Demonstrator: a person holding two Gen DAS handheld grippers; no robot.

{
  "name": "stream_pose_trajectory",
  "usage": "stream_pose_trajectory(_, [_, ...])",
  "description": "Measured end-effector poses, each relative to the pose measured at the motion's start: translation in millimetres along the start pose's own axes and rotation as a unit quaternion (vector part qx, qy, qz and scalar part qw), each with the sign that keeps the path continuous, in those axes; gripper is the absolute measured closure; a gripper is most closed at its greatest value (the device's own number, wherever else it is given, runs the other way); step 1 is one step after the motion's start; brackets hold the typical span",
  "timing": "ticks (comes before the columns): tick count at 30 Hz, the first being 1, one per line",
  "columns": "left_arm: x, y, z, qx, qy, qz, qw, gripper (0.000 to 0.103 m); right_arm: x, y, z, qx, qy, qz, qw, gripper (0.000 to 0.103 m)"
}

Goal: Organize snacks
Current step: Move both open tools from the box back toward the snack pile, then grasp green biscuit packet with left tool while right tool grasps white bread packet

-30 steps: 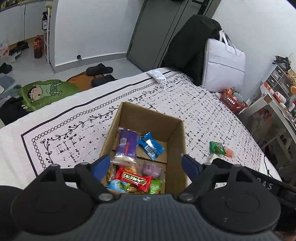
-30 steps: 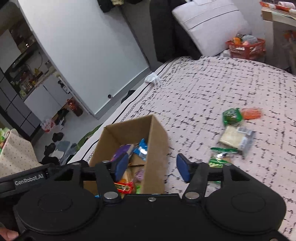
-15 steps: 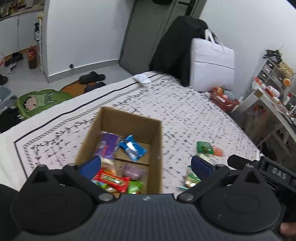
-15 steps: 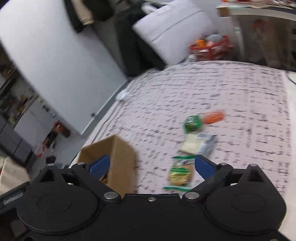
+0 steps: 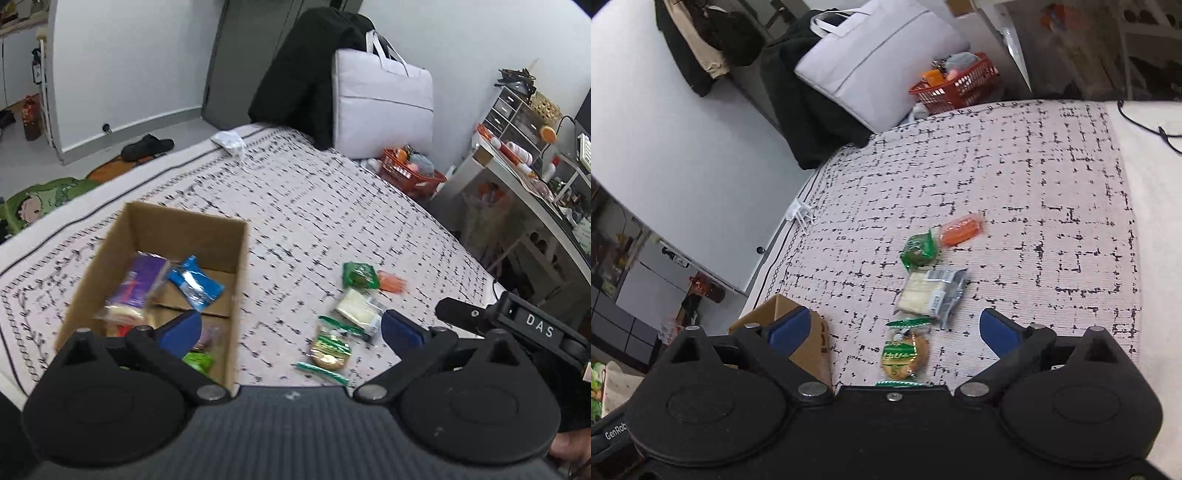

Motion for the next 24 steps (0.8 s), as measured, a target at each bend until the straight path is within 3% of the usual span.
stream_pose_trajectory(14, [-32.0,-8.2,-43.6,-0.005,-0.009,0.017,0.9998,0.003,-21.3,5.3,-29.5,-0.070,0.011,0.016,0.997,0.016])
stream_pose_trajectory(24, [-76.7,-29.0,-63.8,-0.012,-0.017,0.060,0.9980,0.018,-41.3,4.2,-55.1,-0.128,0.021,0.029,0.991,0.030])
Point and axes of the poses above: each gripper's, at about its wrist camera, not at the fingertips, and x roughly against the way its jaws point, z to its left, y to its top, the point moved 9 cm from there along -x, roughly the way its jaws point, and after that the axes turned 12 degrees about y, right-handed, at the moved point
